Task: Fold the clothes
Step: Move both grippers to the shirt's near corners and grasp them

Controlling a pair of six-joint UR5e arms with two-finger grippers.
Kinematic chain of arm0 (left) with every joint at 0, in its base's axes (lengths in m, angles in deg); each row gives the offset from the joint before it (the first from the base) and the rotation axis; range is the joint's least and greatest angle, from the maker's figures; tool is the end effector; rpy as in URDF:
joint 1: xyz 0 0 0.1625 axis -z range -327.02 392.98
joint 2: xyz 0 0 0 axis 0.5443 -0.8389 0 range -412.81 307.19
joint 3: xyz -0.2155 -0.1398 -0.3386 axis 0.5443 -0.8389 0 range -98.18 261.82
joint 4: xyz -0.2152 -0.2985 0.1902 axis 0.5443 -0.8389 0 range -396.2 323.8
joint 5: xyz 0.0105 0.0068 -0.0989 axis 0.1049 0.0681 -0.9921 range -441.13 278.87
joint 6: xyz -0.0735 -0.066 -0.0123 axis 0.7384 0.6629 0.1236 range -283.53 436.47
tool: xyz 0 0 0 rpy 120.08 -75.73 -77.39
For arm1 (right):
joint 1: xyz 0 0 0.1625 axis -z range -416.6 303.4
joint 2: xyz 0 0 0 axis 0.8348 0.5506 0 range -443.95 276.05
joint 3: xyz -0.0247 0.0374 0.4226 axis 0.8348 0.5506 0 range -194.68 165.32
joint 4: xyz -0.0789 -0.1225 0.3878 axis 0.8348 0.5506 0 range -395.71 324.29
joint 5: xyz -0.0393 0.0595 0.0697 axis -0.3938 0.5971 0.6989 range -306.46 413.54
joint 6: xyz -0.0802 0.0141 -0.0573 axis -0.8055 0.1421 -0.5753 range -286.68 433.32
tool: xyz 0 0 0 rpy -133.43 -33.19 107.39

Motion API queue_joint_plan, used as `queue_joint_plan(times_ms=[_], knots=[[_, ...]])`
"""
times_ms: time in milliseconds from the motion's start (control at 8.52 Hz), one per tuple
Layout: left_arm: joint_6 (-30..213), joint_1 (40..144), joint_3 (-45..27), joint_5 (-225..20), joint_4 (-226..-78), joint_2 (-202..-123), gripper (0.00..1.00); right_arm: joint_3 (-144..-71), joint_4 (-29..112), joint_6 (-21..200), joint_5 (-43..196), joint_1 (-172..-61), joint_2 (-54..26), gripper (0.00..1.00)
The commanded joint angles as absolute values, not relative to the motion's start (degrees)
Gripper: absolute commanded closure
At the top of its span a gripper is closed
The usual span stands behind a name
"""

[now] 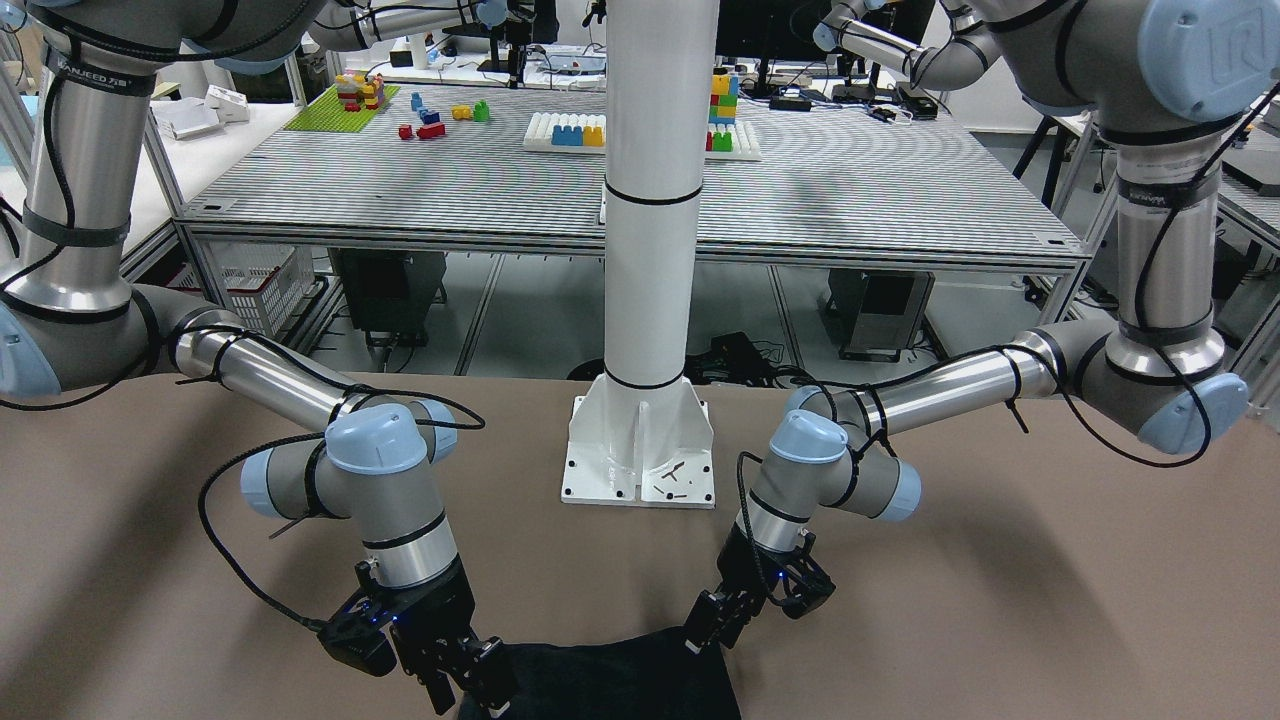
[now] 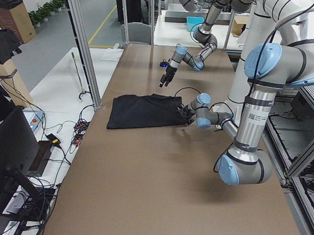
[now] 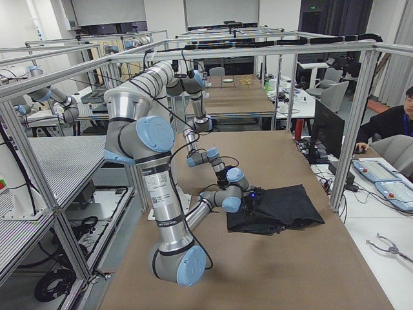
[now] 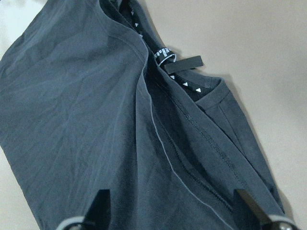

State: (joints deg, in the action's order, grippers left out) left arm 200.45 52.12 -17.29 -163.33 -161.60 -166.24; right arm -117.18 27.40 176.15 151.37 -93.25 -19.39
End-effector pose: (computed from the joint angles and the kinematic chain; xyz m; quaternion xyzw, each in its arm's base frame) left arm 0.5456 -0.3448 0.2862 -0.0160 0.5602 -0.4039 0.7231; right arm -0.4287 -0.4684 0.2568 0.0540 -0.5352 0.3193 0.7802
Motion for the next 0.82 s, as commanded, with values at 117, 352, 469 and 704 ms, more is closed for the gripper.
queue_joint_plan(times_ms=[117, 352, 469, 704], knots=[[200.49, 52.05, -14.95, -162.78, -161.62, -168.21, 0.11, -117.16, 27.48, 176.06, 151.36, -93.25, -19.26, 0.09], [199.96, 51.96, -13.99, -162.52, -161.62, -168.21, 0.43, -117.07, 27.39, 175.97, 151.36, -93.25, -19.17, 0.09], [199.87, 51.87, -13.8, -162.34, -161.62, -168.21, 0.6, -117.07, 27.48, 175.8, 151.36, -93.25, -19.17, 0.09], [199.61, 51.87, -14.67, -162.69, -161.71, -168.21, 1.0, -116.98, 27.48, 175.89, 151.36, -93.25, -19.09, 0.09]])
